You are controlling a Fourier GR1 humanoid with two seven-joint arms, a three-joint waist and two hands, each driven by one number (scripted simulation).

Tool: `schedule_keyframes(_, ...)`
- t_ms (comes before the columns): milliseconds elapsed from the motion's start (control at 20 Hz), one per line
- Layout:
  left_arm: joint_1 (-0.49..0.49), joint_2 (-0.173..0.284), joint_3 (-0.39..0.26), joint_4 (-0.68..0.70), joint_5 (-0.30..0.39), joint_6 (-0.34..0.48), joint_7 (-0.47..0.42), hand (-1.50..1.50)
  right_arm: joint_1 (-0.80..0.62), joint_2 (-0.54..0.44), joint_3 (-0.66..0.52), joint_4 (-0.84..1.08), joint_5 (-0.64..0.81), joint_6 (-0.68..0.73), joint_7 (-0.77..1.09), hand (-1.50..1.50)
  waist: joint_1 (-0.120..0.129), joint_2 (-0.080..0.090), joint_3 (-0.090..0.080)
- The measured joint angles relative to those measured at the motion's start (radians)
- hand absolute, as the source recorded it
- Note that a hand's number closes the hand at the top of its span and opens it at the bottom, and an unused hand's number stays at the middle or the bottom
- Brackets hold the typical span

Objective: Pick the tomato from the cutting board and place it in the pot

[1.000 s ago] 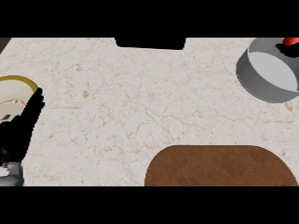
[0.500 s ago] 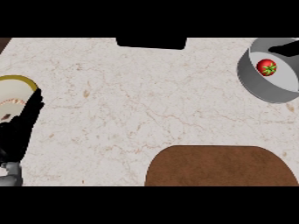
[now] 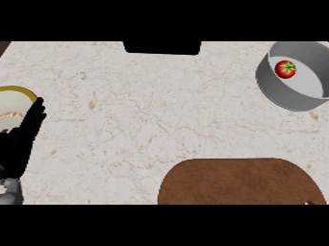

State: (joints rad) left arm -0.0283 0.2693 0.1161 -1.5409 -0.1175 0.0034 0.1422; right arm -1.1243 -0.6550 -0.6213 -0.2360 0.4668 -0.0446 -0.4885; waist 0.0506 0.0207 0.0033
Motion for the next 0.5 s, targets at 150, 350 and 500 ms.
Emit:
schedule_keyframes(150,-0.004,-0.005,0.001,0.003,-0.005,0.007,0.003,0.0,0.012,-0.047,-0.023,0.02,-0.03,0.084,-0.005,-1.5,-0.005,-0.001,0.0)
schedule_keyframes(350,-0.002,-0.002,0.009,0.009,-0.013,0.01,0.007,0.0,0.053,-0.093,-0.048,0.027,-0.074,0.203,-0.021,-1.5,-0.019,-0.007,-0.001)
schedule_keyframes(500,0.014,0.0,0.017,0.002,-0.009,0.004,0.003,0.0,0.106,-0.13,-0.068,0.029,-0.107,0.273,-0.048,-1.5,-0.023,-0.009,-0.001)
